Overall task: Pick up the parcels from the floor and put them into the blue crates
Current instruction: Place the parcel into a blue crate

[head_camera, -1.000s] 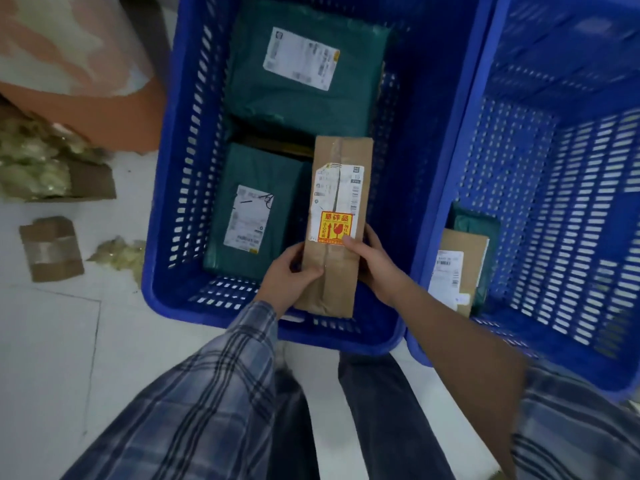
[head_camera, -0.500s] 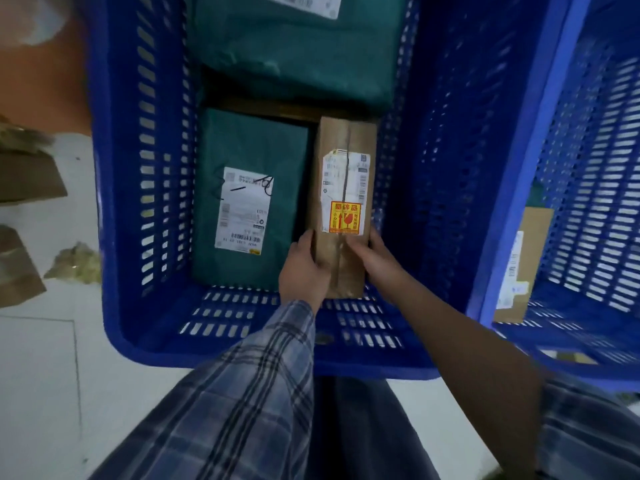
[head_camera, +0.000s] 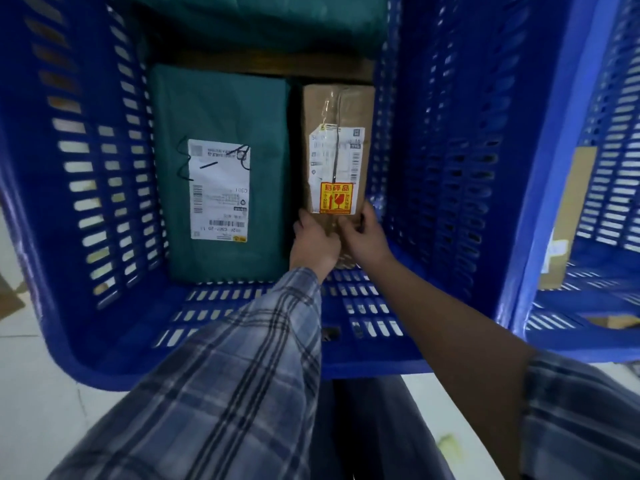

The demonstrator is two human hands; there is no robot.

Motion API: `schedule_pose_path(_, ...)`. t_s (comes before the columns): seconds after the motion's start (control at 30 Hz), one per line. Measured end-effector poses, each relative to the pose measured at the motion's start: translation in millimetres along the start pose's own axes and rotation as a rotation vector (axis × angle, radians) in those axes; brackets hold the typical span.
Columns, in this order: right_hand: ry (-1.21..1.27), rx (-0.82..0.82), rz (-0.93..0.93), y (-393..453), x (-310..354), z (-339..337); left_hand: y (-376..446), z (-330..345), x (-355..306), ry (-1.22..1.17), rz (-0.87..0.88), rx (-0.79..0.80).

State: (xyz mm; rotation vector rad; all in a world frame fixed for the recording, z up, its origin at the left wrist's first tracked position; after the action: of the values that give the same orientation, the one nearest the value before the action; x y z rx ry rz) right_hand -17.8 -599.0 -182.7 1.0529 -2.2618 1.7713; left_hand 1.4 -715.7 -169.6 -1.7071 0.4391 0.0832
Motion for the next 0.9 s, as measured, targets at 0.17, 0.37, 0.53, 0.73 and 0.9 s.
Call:
schedule_pose_path(0.17, -0.032, 0.026, 0.025, 10, -13, 3, 16, 2, 3, 0.012, 0.001, 0.029)
schedule_pose_path(0.37, -0.092, 0.063, -0.032, 14, -12, 17, 22, -1, 8, 0.023, -0.018, -0.051)
schedule_pose_path(0.53, -0.068, 0.141, -0.039, 15, -3, 28, 15, -8, 9, 0.097, -0.020, -0.121)
schedule_pose_path(0.73, -0.449, 0.151, 0.039, 4, 6, 20, -2, -8, 15, 0.129, -0.089, -0.073)
schedule_pose_path(0.9, -0.438, 0.209, 0.143, -38, 19, 7, -44, -10, 6, 0.050, -0.071, 0.076)
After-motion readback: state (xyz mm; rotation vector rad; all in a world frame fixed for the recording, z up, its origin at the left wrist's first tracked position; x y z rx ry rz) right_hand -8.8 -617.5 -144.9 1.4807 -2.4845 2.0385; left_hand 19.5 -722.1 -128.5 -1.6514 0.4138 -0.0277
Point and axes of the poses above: each hand's wrist, its own y-axis towards the middle knuckle, its own z-axis out of the palm, x = y × z, the point moved 10 cm from there along y, towards the middle knuckle, and after that the axes turned 10 degrees about -y, right-handed, at the moved point
